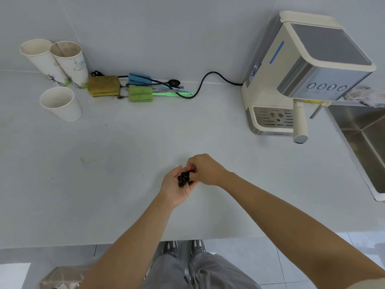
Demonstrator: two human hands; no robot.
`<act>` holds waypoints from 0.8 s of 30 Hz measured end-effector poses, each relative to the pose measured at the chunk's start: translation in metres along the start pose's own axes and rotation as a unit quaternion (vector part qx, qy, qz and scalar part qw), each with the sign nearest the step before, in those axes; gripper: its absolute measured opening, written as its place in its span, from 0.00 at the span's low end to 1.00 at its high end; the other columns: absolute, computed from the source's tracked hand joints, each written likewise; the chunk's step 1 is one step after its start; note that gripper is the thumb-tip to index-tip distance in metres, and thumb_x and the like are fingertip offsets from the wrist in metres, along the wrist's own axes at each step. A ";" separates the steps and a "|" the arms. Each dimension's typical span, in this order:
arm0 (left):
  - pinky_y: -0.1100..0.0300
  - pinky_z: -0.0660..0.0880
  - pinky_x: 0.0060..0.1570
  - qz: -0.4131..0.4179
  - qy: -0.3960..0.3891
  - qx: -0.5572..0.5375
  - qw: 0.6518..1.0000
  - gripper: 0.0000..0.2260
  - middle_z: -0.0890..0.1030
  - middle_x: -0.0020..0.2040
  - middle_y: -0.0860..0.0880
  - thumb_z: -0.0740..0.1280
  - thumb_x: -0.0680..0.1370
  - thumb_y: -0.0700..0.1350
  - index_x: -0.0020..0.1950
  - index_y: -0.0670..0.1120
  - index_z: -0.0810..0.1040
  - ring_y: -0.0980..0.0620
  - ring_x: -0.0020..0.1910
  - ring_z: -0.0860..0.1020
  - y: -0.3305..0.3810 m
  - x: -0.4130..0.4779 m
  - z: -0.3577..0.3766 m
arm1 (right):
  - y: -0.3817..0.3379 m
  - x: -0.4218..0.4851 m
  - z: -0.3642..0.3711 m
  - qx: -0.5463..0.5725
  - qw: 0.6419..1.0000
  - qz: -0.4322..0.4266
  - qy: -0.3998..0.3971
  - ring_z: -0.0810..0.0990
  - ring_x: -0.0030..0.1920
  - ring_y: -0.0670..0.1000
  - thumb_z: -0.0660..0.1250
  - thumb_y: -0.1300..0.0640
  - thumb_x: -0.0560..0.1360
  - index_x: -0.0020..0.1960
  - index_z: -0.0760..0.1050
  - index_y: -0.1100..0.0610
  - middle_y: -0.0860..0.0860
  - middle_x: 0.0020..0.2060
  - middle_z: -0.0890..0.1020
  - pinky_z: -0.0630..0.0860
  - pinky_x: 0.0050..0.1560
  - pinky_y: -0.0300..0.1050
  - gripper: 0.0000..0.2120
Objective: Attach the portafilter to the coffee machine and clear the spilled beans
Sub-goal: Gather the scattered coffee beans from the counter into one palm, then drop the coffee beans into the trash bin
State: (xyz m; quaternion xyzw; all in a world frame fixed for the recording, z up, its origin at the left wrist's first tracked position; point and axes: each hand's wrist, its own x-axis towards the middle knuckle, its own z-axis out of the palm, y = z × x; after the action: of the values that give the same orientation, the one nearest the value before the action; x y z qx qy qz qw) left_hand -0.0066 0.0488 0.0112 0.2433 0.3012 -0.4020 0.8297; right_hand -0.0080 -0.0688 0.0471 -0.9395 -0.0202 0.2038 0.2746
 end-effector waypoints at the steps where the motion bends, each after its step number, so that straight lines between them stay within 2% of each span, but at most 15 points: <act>1: 0.47 0.69 0.64 0.007 0.000 -0.006 1.000 0.17 0.84 0.36 0.39 0.51 0.82 0.43 0.47 0.35 0.76 0.44 0.49 0.78 0.002 -0.002 -0.001 | -0.003 0.001 0.001 0.008 1.000 0.000 0.005 0.77 0.47 0.54 0.64 0.63 0.72 0.51 0.77 0.64 0.58 0.49 0.82 0.76 0.50 0.49 0.09; 4: 0.47 0.68 0.65 0.036 0.002 -0.018 0.999 0.19 0.85 0.35 0.38 0.51 0.82 0.43 0.45 0.33 0.78 0.43 0.49 0.78 0.012 -0.010 -0.006 | -0.013 0.003 0.003 0.059 0.998 0.005 0.034 0.79 0.50 0.56 0.63 0.63 0.73 0.52 0.77 0.64 0.58 0.50 0.82 0.78 0.52 0.50 0.10; 7: 0.48 0.70 0.60 0.081 -0.007 -0.034 0.996 0.21 0.85 0.38 0.38 0.50 0.82 0.43 0.46 0.33 0.79 0.42 0.47 0.80 0.022 -0.017 -0.014 | -0.029 0.006 0.010 0.114 0.992 -0.009 0.056 0.77 0.53 0.53 0.61 0.64 0.75 0.57 0.75 0.64 0.58 0.54 0.80 0.73 0.52 0.41 0.12; 9: 0.50 0.71 0.57 0.113 -0.008 -0.051 0.992 0.19 0.85 0.40 0.38 0.50 0.82 0.43 0.49 0.34 0.77 0.42 0.44 0.83 0.031 -0.022 -0.019 | -0.044 0.007 0.016 0.154 0.985 -0.023 0.069 0.76 0.58 0.53 0.59 0.64 0.76 0.62 0.72 0.63 0.57 0.57 0.80 0.69 0.58 0.39 0.15; 11: 0.52 0.72 0.55 0.144 -0.003 -0.068 0.987 0.19 0.84 0.44 0.39 0.49 0.82 0.44 0.51 0.34 0.77 0.43 0.47 0.81 0.040 -0.027 -0.025 | -0.059 0.006 0.024 0.202 0.975 -0.037 0.080 0.73 0.62 0.52 0.57 0.64 0.78 0.66 0.69 0.63 0.55 0.60 0.78 0.65 0.61 0.35 0.17; 12: 0.53 0.73 0.53 0.162 0.001 -0.071 0.984 0.19 0.82 0.47 0.39 0.49 0.82 0.44 0.51 0.35 0.77 0.44 0.50 0.79 0.045 -0.031 -0.029 | -0.069 0.007 0.028 0.229 0.969 -0.041 0.079 0.72 0.61 0.51 0.56 0.64 0.79 0.67 0.68 0.64 0.54 0.59 0.77 0.64 0.60 0.31 0.17; 14: 0.56 0.74 0.51 0.179 0.005 -0.067 0.982 0.20 0.82 0.47 0.42 0.48 0.82 0.44 0.52 0.36 0.77 0.46 0.52 0.78 0.050 -0.036 -0.032 | -0.083 0.005 0.036 0.289 0.952 -0.043 0.091 0.72 0.53 0.49 0.55 0.64 0.79 0.63 0.70 0.66 0.53 0.51 0.77 0.66 0.50 0.22 0.14; 16: 0.58 0.73 0.55 0.207 0.012 -0.073 0.976 0.19 0.84 0.45 0.44 0.49 0.82 0.45 0.52 0.37 0.78 0.48 0.53 0.77 0.057 -0.046 -0.041 | -0.103 0.009 0.048 0.332 0.936 -0.062 0.098 0.72 0.46 0.48 0.54 0.65 0.79 0.54 0.73 0.66 0.55 0.45 0.77 0.70 0.45 0.27 0.10; 19: 0.57 0.70 0.62 0.229 0.011 -0.093 0.969 0.20 0.80 0.53 0.45 0.49 0.82 0.46 0.60 0.39 0.75 0.49 0.57 0.76 0.062 -0.062 -0.055 | -0.128 0.016 0.071 0.366 0.924 -0.065 0.092 0.71 0.39 0.48 0.53 0.64 0.79 0.43 0.68 0.63 0.53 0.37 0.73 0.70 0.41 0.34 0.08; 24: 0.58 0.73 0.53 0.294 0.051 -0.142 0.944 0.19 0.79 0.52 0.46 0.49 0.81 0.46 0.57 0.40 0.76 0.49 0.54 0.77 0.055 -0.090 -0.076 | -0.154 0.013 0.099 0.372 0.922 -0.094 0.049 0.70 0.39 0.49 0.52 0.63 0.79 0.43 0.67 0.65 0.54 0.38 0.72 0.69 0.40 0.33 0.09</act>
State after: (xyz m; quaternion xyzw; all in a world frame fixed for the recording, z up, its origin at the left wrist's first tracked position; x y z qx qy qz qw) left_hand -0.0293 0.1758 0.0293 0.2210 0.3120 -0.0801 0.9205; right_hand -0.0237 0.1146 0.0470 -0.7724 -0.0183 0.1238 0.6227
